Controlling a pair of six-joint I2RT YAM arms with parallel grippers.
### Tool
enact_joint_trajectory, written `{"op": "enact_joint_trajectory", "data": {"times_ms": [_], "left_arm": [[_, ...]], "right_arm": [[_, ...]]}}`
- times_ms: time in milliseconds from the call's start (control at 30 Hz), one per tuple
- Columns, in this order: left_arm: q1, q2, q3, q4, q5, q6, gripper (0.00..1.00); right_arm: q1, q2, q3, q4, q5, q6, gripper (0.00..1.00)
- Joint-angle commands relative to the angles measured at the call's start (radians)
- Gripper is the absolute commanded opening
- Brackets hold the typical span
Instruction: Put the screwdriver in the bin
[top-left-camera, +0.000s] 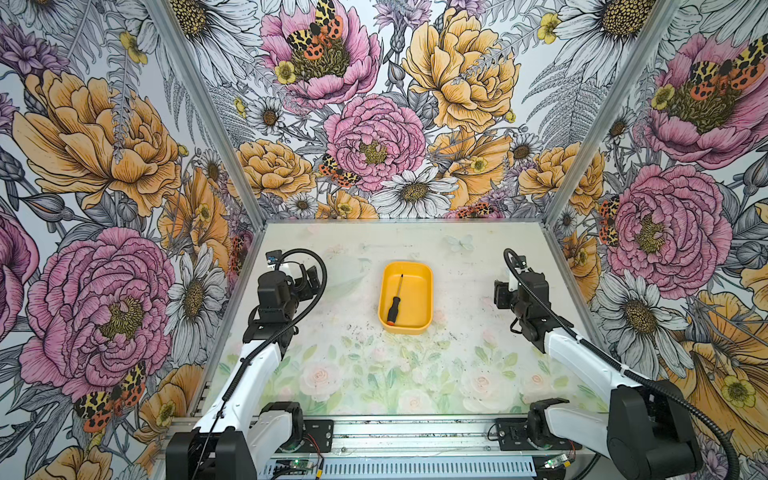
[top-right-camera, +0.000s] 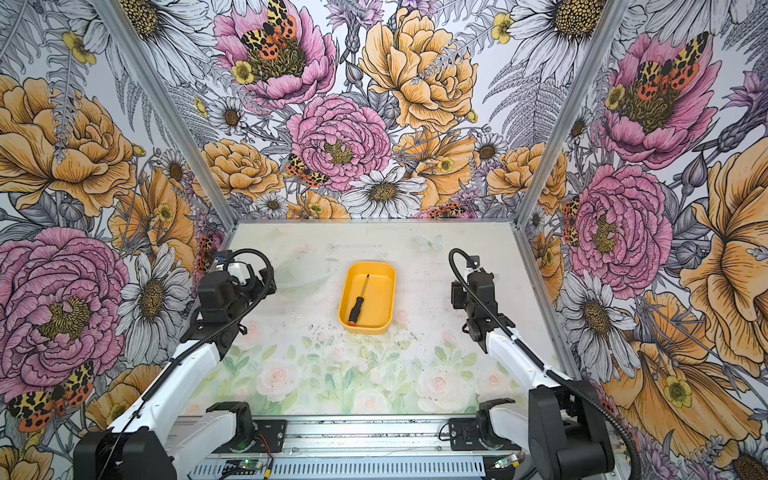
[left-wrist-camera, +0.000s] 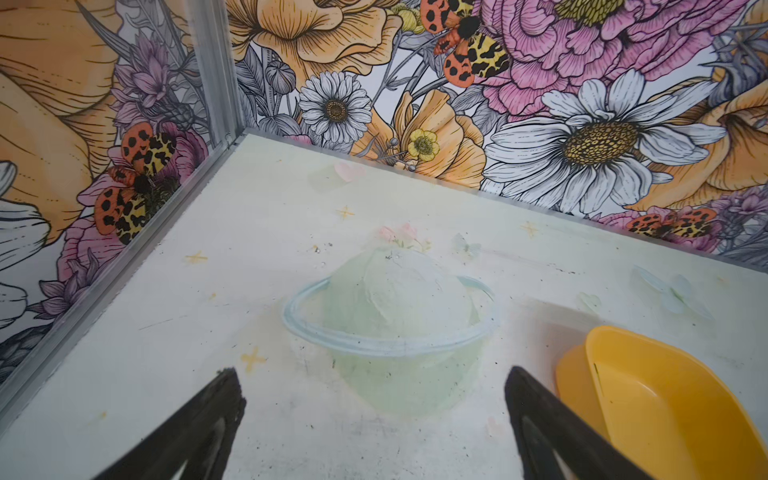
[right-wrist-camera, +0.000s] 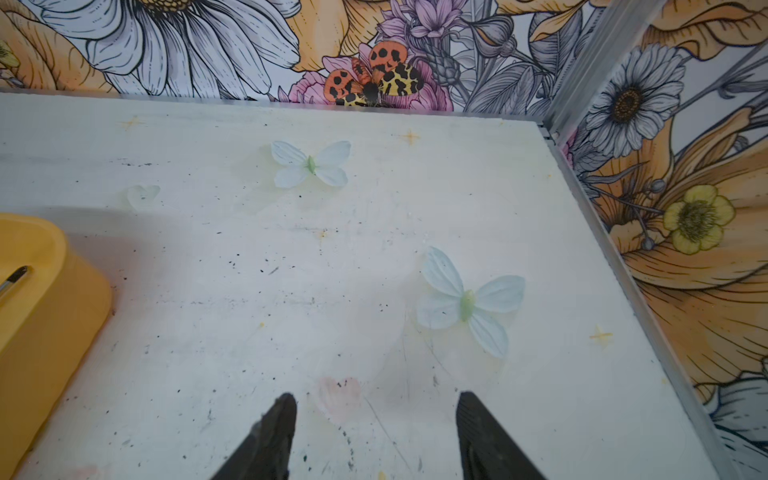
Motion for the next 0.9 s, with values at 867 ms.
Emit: {"op": "enact_joint_trajectory", "data": {"times_ms": [867], "left_arm": [[0.056, 0.415, -0.177, 0.756, 0.011, 0.105, 0.99]], "right_arm": [[-0.113, 0.316, -0.072, 0.588, -0.055, -0.043, 0.62]]}}
